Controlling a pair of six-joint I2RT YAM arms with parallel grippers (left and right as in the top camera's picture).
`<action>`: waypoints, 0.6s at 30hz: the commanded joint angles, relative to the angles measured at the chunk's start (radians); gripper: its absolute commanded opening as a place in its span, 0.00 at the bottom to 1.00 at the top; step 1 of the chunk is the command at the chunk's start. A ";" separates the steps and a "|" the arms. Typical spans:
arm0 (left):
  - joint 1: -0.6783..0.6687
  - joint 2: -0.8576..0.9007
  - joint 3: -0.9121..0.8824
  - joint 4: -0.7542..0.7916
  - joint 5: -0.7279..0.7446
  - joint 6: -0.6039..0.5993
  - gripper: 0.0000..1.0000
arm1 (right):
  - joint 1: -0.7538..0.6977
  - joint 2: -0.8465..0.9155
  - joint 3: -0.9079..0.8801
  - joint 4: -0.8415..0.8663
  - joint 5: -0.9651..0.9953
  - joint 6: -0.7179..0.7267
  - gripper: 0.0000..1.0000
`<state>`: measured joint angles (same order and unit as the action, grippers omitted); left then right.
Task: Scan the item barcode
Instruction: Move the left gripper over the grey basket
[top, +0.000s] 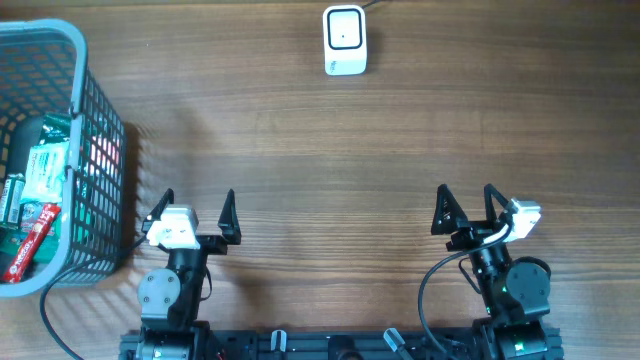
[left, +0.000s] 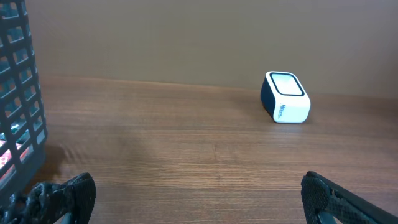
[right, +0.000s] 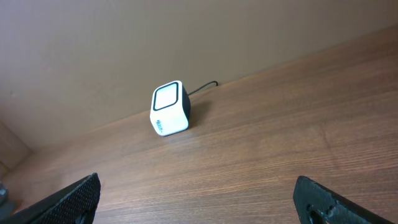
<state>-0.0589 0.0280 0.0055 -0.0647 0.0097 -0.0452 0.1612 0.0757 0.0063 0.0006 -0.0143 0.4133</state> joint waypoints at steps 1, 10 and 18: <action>0.002 0.005 0.000 0.233 0.113 -0.007 1.00 | 0.004 0.006 -0.001 0.005 0.014 -0.018 1.00; 0.002 0.005 0.000 0.241 0.113 -0.015 1.00 | 0.004 0.006 -0.001 0.005 0.014 -0.018 1.00; 0.002 0.005 0.000 0.221 0.113 -0.014 1.00 | 0.004 0.009 -0.001 0.005 0.014 -0.018 1.00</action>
<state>-0.0586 0.0345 0.0158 0.1638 0.1066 -0.0502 0.1612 0.0814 0.0063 0.0010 -0.0139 0.4133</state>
